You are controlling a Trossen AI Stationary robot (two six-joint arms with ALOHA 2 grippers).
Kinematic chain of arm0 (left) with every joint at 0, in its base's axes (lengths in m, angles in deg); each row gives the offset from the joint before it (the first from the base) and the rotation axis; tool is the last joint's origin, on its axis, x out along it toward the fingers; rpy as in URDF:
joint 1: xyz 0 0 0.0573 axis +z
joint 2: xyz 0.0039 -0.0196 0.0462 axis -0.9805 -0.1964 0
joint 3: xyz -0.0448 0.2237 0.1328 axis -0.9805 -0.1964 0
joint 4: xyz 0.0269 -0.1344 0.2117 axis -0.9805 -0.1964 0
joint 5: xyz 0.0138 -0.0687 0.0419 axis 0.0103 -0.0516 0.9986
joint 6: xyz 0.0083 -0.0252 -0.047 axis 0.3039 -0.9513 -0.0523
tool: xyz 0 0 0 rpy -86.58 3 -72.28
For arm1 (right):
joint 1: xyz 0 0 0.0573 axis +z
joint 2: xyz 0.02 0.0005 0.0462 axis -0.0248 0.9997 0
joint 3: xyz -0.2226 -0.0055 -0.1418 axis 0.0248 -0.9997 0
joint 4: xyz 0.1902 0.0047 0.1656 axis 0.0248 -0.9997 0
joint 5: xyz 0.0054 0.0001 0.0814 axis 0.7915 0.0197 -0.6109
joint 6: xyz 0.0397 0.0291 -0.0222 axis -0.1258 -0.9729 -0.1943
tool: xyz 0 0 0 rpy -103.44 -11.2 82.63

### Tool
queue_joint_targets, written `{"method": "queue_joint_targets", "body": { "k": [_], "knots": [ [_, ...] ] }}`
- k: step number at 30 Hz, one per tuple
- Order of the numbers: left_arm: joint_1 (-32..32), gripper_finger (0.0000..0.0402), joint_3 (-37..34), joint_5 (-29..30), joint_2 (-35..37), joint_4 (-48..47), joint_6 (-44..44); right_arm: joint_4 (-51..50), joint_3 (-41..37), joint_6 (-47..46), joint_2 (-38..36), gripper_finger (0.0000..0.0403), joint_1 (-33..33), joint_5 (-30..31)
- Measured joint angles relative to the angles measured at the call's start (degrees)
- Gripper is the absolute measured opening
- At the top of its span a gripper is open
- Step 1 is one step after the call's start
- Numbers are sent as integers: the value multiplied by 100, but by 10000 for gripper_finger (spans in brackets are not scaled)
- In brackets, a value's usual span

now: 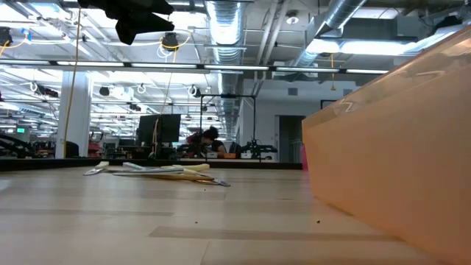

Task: Sort silverware by color (type)
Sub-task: Put the gold knife into the blue bin

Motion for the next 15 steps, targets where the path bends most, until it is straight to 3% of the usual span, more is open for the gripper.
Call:
{"method": "queue_joint_targets", "body": {
  "k": [15],
  "knots": [
    [0, 190, 0, 4, 0, 32, 0, 8, 0, 235, 71, 17, -50, 24]
  ]
}}
